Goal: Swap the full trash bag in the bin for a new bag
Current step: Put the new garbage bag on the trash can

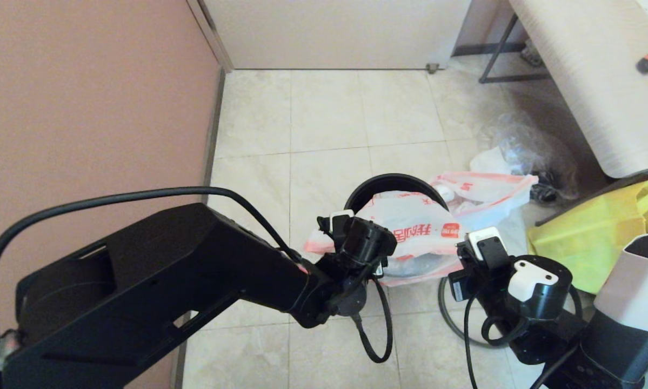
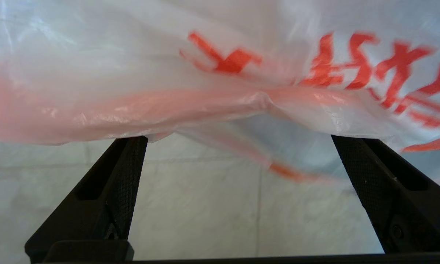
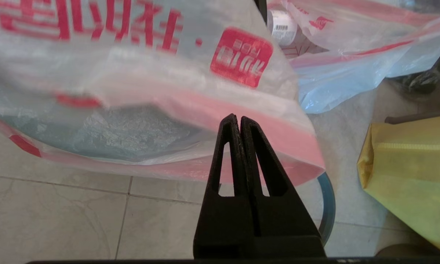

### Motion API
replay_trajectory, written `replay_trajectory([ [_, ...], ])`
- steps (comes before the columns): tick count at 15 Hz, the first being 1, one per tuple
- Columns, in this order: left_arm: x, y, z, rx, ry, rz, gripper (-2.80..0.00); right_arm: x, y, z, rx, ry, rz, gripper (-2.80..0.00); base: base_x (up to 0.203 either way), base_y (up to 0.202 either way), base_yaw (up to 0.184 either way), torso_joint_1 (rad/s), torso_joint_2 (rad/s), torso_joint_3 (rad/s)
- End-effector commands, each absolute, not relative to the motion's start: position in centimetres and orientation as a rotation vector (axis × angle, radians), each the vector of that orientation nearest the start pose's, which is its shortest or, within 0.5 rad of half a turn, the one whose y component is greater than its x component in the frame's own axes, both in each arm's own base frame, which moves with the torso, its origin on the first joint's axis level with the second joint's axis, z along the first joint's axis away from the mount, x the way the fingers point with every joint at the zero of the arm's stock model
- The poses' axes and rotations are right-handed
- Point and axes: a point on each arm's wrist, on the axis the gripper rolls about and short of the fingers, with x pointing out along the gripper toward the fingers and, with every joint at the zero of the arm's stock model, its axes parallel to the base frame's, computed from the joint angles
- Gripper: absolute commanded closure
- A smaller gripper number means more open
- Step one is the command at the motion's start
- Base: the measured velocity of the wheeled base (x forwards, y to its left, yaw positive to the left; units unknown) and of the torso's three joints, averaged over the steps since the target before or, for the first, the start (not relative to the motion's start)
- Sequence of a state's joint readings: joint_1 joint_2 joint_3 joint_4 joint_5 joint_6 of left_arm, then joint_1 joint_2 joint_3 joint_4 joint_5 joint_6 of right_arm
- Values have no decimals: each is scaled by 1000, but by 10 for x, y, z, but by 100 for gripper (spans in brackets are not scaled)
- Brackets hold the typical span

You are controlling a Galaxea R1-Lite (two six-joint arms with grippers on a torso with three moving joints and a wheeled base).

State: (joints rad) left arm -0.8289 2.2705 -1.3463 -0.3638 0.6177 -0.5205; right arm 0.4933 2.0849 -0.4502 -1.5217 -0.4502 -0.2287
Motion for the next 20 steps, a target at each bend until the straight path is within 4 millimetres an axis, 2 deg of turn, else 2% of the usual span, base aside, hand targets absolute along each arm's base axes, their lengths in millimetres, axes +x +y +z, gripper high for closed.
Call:
replay_trajectory([
  [1, 316, -326, 82, -151, 446, -91, -280, 279, 138, 69, -273, 97, 49, 0, 0, 0, 0, 0, 0, 0],
  [3, 320, -336, 75, -140, 458, -94, -280, 281, 134, 71, -268, 95, 37, 0, 0, 0, 0, 0, 0, 0],
  [8, 320, -345, 71, -142, 456, -109, -280, 280, 132, 76, -256, 79, 34, 0, 0, 0, 0, 0, 0, 0],
  [11, 302, -356, 78, -150, 457, -151, -280, 281, 125, 83, -243, 63, 14, 0, 0, 0, 0, 0, 0, 0],
  [14, 300, -360, 69, -114, 494, -145, -280, 280, 117, 86, -239, 60, 8, 0, 0, 0, 0, 0, 0, 0],
  [16, 305, -358, 63, -119, 512, -122, -280, 281, 112, 84, -227, 69, 6, 0, 0, 0, 0, 0, 0, 0],
  [20, 329, -359, 49, -137, 502, -85, -280, 280, 106, 82, -206, 85, -5, 0, 0, 0, 0, 0, 0, 0],
])
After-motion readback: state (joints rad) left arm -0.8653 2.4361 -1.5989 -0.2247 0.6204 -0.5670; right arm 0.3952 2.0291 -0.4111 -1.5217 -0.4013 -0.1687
